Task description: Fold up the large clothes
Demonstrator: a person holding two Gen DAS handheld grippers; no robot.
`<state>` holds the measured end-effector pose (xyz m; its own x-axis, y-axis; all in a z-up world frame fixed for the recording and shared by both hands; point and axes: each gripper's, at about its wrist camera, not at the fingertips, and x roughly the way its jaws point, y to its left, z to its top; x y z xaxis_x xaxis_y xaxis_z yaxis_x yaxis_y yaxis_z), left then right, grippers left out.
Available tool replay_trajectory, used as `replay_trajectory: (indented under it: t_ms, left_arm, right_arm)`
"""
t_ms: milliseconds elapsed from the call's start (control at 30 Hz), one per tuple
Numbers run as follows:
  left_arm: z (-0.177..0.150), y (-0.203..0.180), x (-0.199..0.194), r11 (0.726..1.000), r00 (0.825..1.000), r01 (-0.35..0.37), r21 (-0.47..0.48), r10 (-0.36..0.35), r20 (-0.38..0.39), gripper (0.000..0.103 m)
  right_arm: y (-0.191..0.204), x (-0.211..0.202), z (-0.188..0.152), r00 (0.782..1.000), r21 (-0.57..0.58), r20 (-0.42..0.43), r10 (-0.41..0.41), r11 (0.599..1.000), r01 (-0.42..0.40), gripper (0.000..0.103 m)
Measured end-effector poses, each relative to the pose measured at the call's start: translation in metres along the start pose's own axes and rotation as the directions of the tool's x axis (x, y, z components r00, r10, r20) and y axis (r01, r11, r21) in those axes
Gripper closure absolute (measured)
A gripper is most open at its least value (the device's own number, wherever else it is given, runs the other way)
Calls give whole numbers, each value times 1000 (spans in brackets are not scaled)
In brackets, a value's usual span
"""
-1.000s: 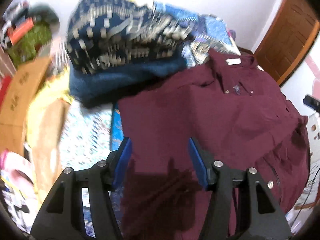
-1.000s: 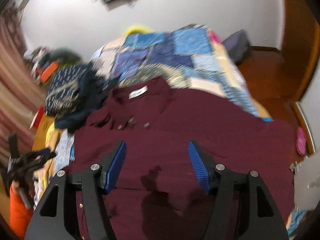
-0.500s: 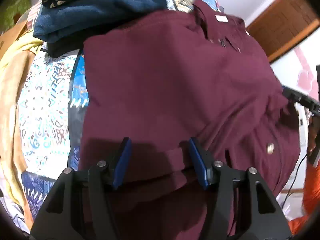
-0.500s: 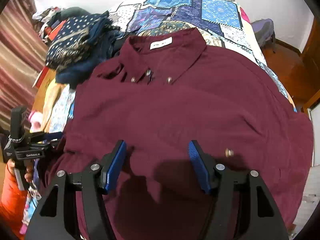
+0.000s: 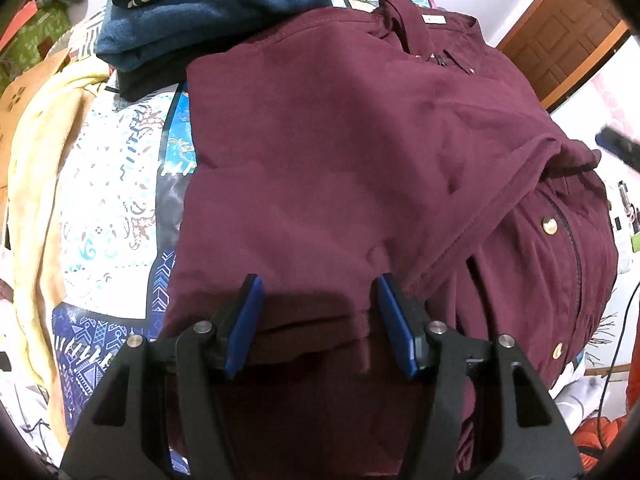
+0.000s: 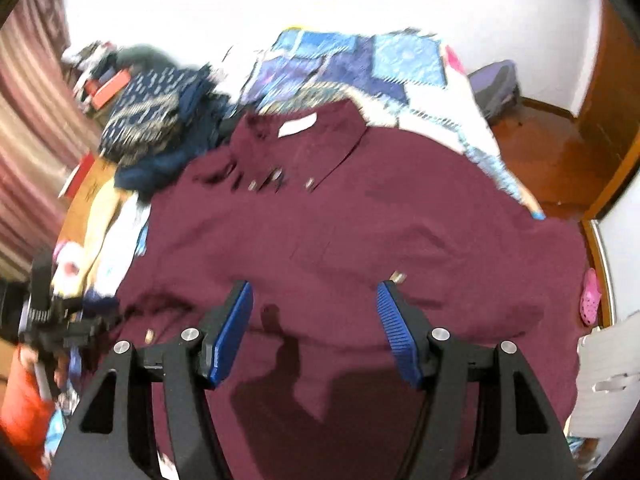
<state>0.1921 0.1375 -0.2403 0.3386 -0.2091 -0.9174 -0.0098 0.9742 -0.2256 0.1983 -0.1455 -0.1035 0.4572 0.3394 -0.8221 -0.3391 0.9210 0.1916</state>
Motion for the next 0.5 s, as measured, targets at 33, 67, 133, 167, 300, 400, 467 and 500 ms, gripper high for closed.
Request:
replay_trajectory:
  t_ms: [33, 67, 133, 167, 300, 400, 467, 500]
  left_arm:
    - [0, -2, -1, 1000, 1000, -3, 8, 3, -1, 45]
    - [-2, -4, -2, 1000, 1000, -7, 16, 7, -1, 45]
    - [-5, -6, -8, 999, 1000, -20, 37, 20, 1, 45]
    - [-6, -7, -11, 999, 1000, -26, 43, 26, 3, 45]
    - [11, -12, -25, 998, 998, -42, 44, 39, 47, 45]
    - [40, -21, -34, 999, 995, -25, 31, 22, 96, 45]
    - [62, -34, -33, 999, 993, -1, 38, -4, 121, 45]
    - [71, -42, -29, 999, 992, 11, 45, -17, 122, 45]
  right_arm:
    - [-4, 4, 3, 1000, 23, 2, -13, 1000, 13, 42]
    - [-7, 8, 5, 1000, 40, -4, -20, 999, 20, 42]
    - [-17, 22, 4, 998, 76, -38, -39, 996, 42, 42]
    - [-20, 27, 2, 997, 82, -55, -57, 995, 61, 42]
    - [-27, 32, -20, 994, 47, -84, -70, 996, 75, 43]
    - [-32, 17, -33, 998, 42, -41, -53, 998, 55, 42]
    - [-35, 11, -40, 998, 53, -47, -39, 998, 41, 42]
    - [-38, 8, -44, 998, 65, -51, -34, 997, 37, 42]
